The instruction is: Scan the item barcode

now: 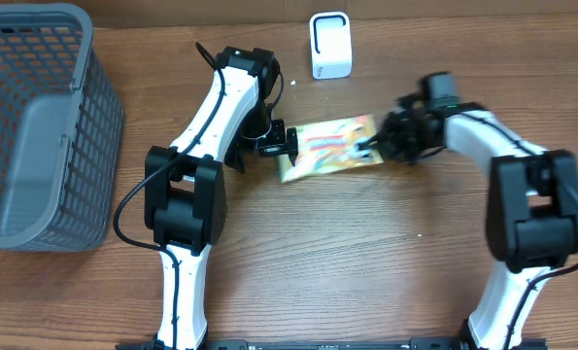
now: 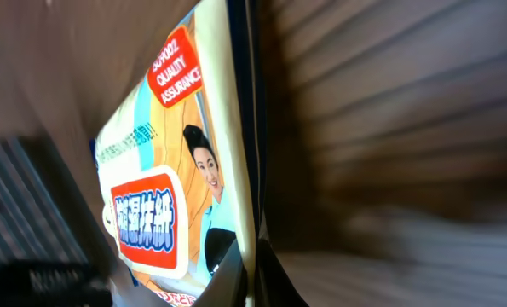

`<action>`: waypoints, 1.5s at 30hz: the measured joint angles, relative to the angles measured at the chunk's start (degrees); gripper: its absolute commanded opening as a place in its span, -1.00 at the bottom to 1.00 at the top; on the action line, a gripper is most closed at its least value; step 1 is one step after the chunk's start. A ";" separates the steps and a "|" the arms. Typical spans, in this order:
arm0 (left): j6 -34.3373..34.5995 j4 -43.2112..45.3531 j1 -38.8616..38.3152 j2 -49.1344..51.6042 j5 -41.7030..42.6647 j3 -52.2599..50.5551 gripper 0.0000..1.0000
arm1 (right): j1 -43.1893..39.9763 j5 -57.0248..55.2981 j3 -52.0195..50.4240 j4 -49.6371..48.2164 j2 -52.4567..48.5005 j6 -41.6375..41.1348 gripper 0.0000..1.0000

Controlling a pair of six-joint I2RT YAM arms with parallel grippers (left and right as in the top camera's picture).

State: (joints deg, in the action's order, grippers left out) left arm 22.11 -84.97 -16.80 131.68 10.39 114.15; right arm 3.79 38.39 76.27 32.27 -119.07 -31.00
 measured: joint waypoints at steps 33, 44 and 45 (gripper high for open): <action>-2.69 27.74 -0.20 -0.22 10.67 -9.94 -0.70 | 2.62 0.94 0.00 5.92 -0.17 6.08 -0.93; -2.73 24.24 -0.55 -0.22 8.79 -9.97 -0.92 | 2.80 -0.55 0.02 18.51 -0.17 13.94 -0.85; -2.73 23.37 -0.59 -0.22 7.52 -9.99 -0.92 | 2.97 -1.09 0.02 19.93 -0.17 14.75 -0.78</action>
State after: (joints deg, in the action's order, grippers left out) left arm 19.38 -61.60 -17.39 131.46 17.91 104.16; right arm 6.76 37.30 76.29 52.21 -119.24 -16.25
